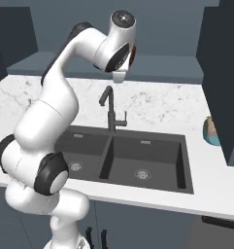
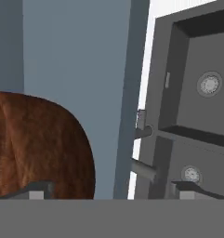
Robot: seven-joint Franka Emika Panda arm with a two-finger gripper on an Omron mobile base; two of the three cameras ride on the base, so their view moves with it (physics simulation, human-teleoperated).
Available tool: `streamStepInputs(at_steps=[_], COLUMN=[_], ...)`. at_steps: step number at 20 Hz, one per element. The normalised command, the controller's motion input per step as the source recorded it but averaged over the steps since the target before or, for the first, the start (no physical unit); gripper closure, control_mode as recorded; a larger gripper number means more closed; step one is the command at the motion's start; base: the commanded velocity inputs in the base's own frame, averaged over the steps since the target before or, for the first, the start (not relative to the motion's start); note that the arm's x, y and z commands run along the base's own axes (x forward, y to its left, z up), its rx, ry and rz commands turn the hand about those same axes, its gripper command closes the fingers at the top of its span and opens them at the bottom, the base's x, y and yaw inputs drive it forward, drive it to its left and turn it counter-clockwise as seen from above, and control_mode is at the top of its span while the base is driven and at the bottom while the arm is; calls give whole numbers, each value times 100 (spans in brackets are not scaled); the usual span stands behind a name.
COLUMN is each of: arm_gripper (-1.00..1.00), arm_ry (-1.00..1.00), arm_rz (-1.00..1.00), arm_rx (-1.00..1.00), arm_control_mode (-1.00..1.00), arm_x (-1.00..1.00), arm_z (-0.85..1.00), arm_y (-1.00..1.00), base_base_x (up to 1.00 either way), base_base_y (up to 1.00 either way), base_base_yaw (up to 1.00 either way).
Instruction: Pick up the bowls on the counter and stack them on top of one another in the open cabinet. Place the smaller bowl on top of the larger bowl.
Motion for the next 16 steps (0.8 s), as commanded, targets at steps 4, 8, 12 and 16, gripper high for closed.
streamStepInputs(at_steps=[4, 8, 12, 16], arm_gripper=[-100, -100, -100, -100], arm_ry=[-46, -35, -21, -40], arm_rz=[-10, -6, -4, -2], arm_rx=[1, 0, -6, -7], arm_control_mode=[-100, -100, -100, -100], arm_x=[-100, -100, -100, -100], arm_z=[-100, -100, -100, -69], arm_y=[-15, -2, 0, -3], base_base_x=[0, 0, 0, 0], base_base_y=[0, 0, 0, 0], base_base_yaw=[0, 0, 0, 0])
